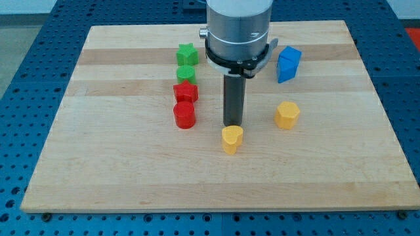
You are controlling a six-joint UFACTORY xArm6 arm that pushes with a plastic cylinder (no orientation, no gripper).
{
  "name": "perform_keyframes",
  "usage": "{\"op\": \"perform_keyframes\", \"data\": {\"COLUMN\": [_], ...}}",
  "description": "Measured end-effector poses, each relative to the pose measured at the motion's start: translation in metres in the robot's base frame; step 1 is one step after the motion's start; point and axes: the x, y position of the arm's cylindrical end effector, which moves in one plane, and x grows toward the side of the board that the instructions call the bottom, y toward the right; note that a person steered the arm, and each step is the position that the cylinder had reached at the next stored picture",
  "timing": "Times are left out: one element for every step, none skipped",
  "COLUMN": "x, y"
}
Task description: Move the yellow heart into the hexagon
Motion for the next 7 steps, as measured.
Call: {"op": "perform_keyframes", "data": {"x": [-0.005, 0.019, 0.045, 0.07, 0.079, 0.103, 0.11], "y": [0.0, -0.016, -0.038, -0.058, -0.059, -0.069, -0.06]}}
